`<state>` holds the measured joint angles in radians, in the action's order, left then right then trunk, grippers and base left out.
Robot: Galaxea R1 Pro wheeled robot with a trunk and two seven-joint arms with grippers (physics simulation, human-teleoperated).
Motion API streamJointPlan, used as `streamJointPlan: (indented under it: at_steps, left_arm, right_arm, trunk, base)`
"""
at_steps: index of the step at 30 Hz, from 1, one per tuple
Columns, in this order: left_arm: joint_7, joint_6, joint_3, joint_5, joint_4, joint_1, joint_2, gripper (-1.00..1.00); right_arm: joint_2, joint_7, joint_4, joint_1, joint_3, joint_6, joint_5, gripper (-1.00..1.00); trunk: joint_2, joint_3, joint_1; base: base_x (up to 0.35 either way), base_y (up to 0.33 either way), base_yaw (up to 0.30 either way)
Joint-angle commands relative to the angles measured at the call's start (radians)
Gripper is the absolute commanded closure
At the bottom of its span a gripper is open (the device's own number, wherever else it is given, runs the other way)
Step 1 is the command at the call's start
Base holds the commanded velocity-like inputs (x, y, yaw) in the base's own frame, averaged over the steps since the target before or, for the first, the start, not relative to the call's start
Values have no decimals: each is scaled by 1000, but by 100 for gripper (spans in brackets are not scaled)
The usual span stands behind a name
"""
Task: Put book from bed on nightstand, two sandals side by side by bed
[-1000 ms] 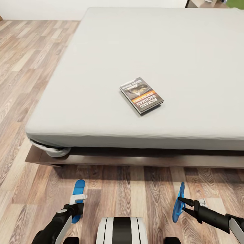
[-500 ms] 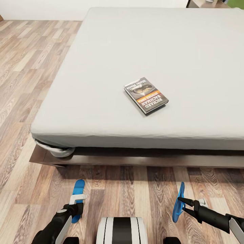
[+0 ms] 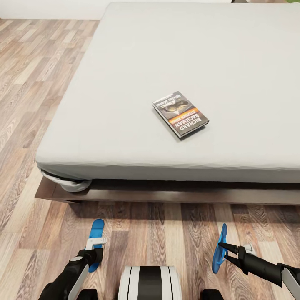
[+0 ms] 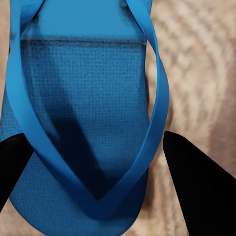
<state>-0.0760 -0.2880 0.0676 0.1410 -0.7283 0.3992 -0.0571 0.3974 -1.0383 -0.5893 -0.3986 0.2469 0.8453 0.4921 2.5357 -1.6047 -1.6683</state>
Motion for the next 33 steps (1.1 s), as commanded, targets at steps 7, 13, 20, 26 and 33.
streamJointPlan:
  at_steps: [7, 13, 20, 26, 33]
  left_arm:
    - [-11, -16, 8, 15, 9, 0, -1, 100]
    - [-11, -16, 8, 15, 9, 0, -1, 100]
    - [-11, -16, 9, 15, 9, 0, -1, 100]
    - [-11, -16, 8, 15, 9, 0, -1, 100]
    - [-11, -16, 9, 15, 9, 0, -1, 100]
  right_arm:
    - [0, -2, 1, 0, 2, 4, 0, 100]
    - [0, -2, 1, 0, 2, 4, 0, 100]
    - [0, -2, 0, 0, 2, 4, 0, 100]
    - [0, -2, 1, 0, 2, 4, 0, 100]
    - [0, -2, 1, 0, 2, 4, 0, 100]
  trunk:
    - [0, 0, 0]
    - [0, 3, 0]
    - [0, 7, 0]
    - [0, 7, 0]
    - [-1, 15, 1]
  base:
    - [0, 0, 0]
    - [0, 0, 0]
    - [0, 0, 0]
    - [0, 0, 0]
    - [0, 0, 0]
